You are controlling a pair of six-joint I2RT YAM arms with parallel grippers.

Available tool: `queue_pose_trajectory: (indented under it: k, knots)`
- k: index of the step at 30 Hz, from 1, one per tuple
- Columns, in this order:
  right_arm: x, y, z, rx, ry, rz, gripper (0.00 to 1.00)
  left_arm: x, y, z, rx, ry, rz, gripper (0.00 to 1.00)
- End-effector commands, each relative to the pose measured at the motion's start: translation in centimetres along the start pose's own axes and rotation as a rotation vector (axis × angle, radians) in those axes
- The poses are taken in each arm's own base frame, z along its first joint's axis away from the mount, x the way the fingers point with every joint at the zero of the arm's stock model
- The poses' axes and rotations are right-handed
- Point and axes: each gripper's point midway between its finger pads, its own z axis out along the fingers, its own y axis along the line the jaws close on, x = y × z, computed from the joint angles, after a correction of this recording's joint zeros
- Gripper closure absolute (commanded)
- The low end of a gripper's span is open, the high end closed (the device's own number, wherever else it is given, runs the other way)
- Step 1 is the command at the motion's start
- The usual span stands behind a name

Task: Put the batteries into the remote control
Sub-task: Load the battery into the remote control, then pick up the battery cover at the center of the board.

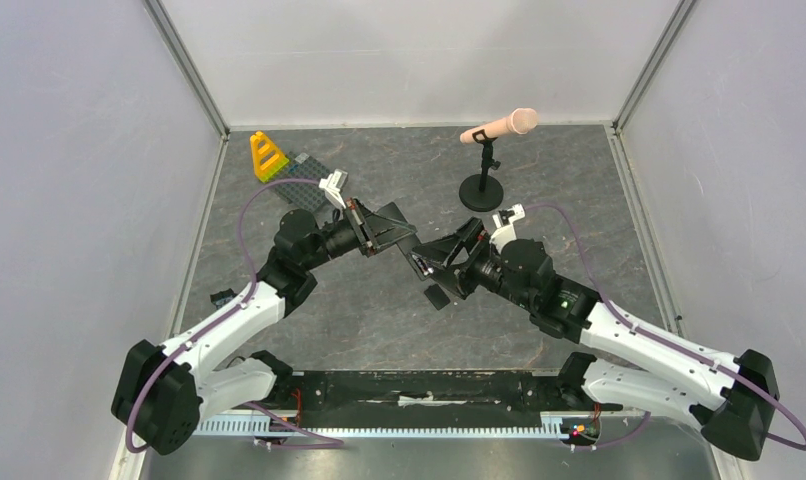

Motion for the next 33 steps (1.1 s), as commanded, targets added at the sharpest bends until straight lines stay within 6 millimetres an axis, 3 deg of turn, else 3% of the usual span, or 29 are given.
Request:
queue_pose_trajectory:
  k: [1, 6, 9, 13, 16, 20, 24, 28, 33]
  knots:
    - [-0.9, 3.3, -1.1, -0.114, -0.035, -0.07, 0.08, -0.9, -2.1, -0.2, 0.036, -0.031, 0.05, 0.98]
    - [-1.8, 3.1, -2.1, -0.116, -0.066, -0.2, 0.06, -1.1, -0.3, -1.0, -0.064, -0.048, 0.075, 0.98]
    - [-2.5, 1.7, -2.7, -0.061, -0.074, -0.37, 0.06, -1.6, 1.1, -2.4, -0.159, -0.087, 0.104, 0.98]
    - [-3.4, -1.8, -3.1, 0.114, -0.031, -0.672, 0.06, -2.1, 3.5, -5.2, -0.316, -0.133, 0.122, 0.98]
    - [-4.1, -5.8, -2.9, 0.291, 0.049, -0.868, 0.07, -2.3, 4.8, -7.0, -0.403, -0.16, 0.133, 0.98]
    - [-4.6, -11.4, -1.9, 0.489, 0.156, -1.017, 0.1, -2.2, 6.2, -8.7, -0.495, -0.182, 0.131, 0.98]
    - [-3.5, -15.7, -1.1, 0.605, 0.283, -1.11, 0.12, -2.3, 6.8, -9.9, -0.552, -0.207, 0.129, 0.98]
    - [-2.3, -18.2, -0.9, 0.651, 0.371, -1.177, 0.13, -2.3, 7.0, -10.6, -0.583, -0.221, 0.139, 0.98]
    - [-1.5, -19.8, 0.2, 0.651, 0.426, -1.226, 0.13, -2.2, 7.4, -10.7, -0.596, -0.214, 0.13, 0.98]
